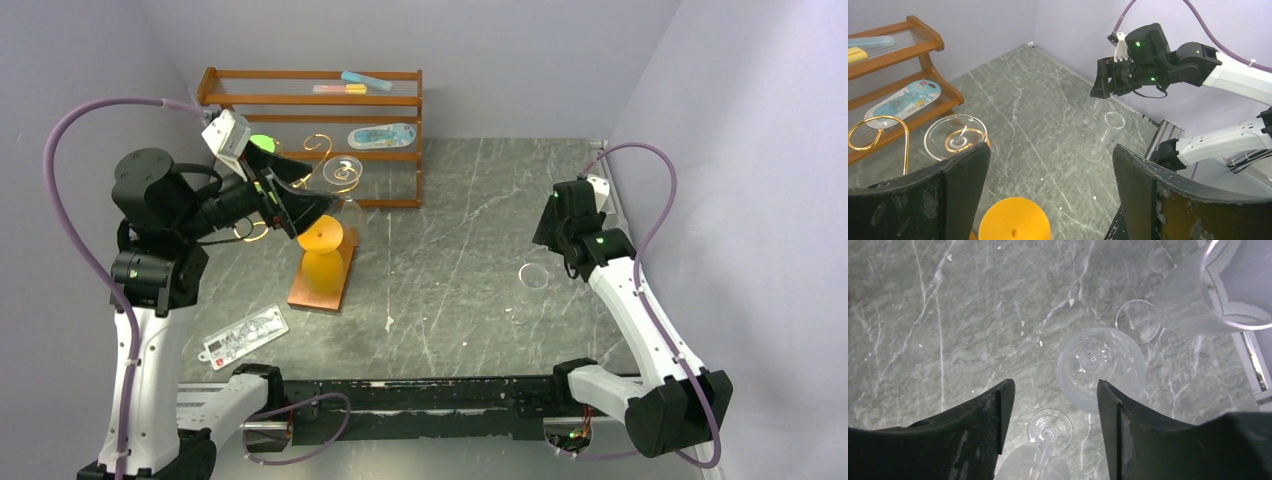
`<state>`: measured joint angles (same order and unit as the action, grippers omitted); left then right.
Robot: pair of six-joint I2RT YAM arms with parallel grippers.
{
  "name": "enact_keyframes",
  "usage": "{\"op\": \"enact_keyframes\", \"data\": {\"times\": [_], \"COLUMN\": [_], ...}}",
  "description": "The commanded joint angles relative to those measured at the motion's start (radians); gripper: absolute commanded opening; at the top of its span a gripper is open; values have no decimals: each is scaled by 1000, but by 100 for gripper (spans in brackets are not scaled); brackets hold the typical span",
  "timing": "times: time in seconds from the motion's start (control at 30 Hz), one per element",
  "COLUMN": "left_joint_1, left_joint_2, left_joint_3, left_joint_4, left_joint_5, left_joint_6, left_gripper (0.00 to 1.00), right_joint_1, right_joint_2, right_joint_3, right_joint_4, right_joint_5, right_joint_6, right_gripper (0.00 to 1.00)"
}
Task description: Place the wine glass upside down on the wine glass rack
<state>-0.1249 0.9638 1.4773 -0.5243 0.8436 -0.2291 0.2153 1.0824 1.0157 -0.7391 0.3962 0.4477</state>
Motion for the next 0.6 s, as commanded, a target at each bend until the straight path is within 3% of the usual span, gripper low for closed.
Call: {"op": "enact_keyframes", "data": {"times": [0.0,0.33,0.57], "left_joint_1": [-19,-58,-64], "left_joint_2": [-44,-48,-50], "left_joint_3": [-31,-52,-73], "left_joint_4": [15,4,20], "left_joint_5": [-56,-114,-144], "left_joint_6": [33,40,12], "left_gripper": [96,96,96], "right_joint_1": [1,1,2], "right_joint_2": [13,128,122], "right_joint_3": [-24,22,53], "right_joint_4": [67,50,48], "right_joint_5": [8,-48,-54], "right_joint_6": [-10,-26,-28], "right_gripper": [62,33,2]}}
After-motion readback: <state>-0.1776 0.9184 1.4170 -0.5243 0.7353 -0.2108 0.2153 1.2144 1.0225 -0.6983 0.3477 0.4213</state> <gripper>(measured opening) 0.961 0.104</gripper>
